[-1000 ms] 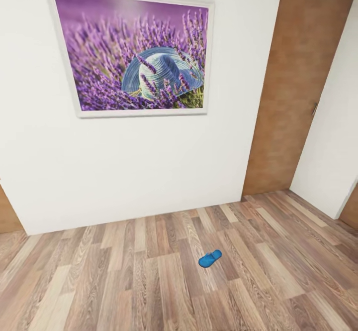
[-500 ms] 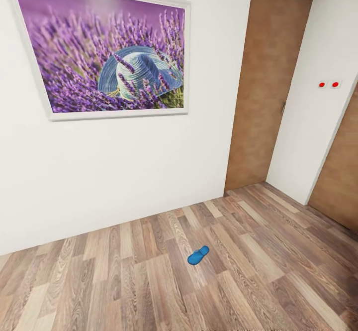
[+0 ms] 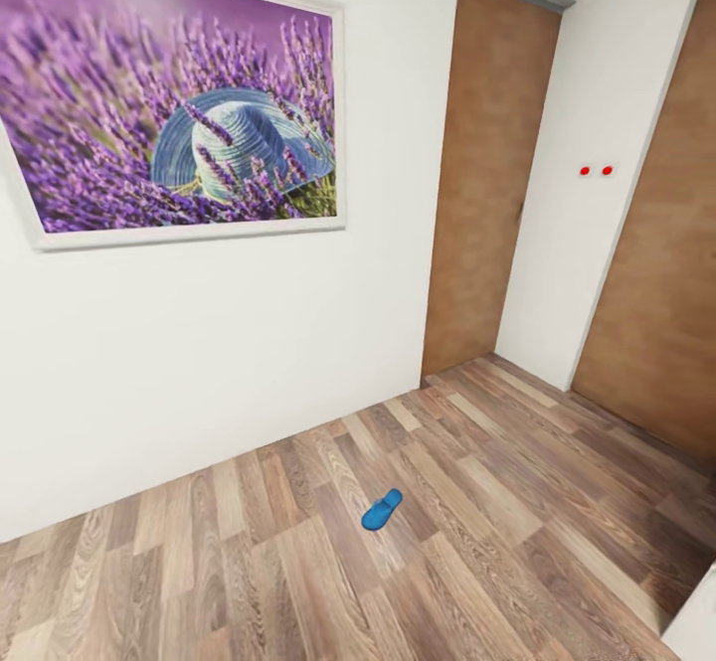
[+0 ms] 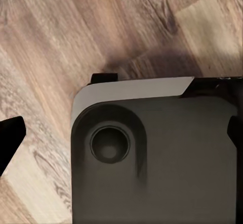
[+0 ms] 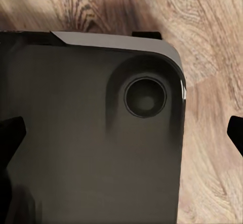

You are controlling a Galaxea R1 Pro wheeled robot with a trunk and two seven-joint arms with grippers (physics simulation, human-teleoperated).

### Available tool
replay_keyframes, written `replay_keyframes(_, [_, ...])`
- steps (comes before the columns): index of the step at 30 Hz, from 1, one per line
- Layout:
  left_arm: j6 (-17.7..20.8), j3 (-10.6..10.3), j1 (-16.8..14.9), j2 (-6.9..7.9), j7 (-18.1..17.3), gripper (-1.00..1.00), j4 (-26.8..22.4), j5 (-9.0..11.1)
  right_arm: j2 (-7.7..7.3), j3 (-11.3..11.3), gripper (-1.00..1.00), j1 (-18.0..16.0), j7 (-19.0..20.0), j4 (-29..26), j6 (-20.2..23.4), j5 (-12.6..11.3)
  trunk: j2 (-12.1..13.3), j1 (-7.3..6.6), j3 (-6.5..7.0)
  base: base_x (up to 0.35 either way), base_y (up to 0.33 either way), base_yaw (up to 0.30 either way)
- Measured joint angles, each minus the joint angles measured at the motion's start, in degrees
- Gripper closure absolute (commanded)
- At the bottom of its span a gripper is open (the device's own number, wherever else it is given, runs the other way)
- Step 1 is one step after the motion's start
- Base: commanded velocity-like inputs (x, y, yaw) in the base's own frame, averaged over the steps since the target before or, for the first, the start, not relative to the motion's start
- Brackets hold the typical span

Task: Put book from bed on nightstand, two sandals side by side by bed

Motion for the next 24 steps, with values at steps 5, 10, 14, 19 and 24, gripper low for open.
replay_keyframes(5, [-0.60,0.11,0.02,0.03,-0.01,-1.00,0.00,0.04,-0.01,-0.03,-1.00,0.02,-0.01,-0.09,0.00,0.00,0.00,0.00,0.20,0.059,0.228,-0.159])
replay_keyframes(10, [-0.95,0.10,0.04,0.00,0.00,-1.00,0.01,0.03,-0.02,-0.08,-1.00,-0.01,-0.03,-0.56,0.00,0.01,0.00,0.01,0.28,0.023,0.095,-0.058])
replay_keyframes(14, [-1.14,0.08,0.04,-0.02,0.03,-1.00,0.04,0.07,-0.02,-0.09,-1.00,0.01,-0.03,-1.31,-0.01,0.03,0.00,0.01,0.33,0.010,0.040,-0.024])
replay_keyframes(19, [-1.23,0.18,0.04,0.06,0.04,-1.00,0.04,0.15,-0.05,-0.11,-1.00,0.00,-0.05,-1.66,0.00,0.02,0.00,0.00,0.55,0.033,0.045,-0.011])
replay_keyframes(24, [-1.88,0.28,0.13,0.17,0.05,-1.00,0.13,0.25,-0.09,-0.05,-1.00,0.02,-0.05,-1.74,0.00,0.01,0.00,-0.01,0.92,0.125,0.157,-0.004])
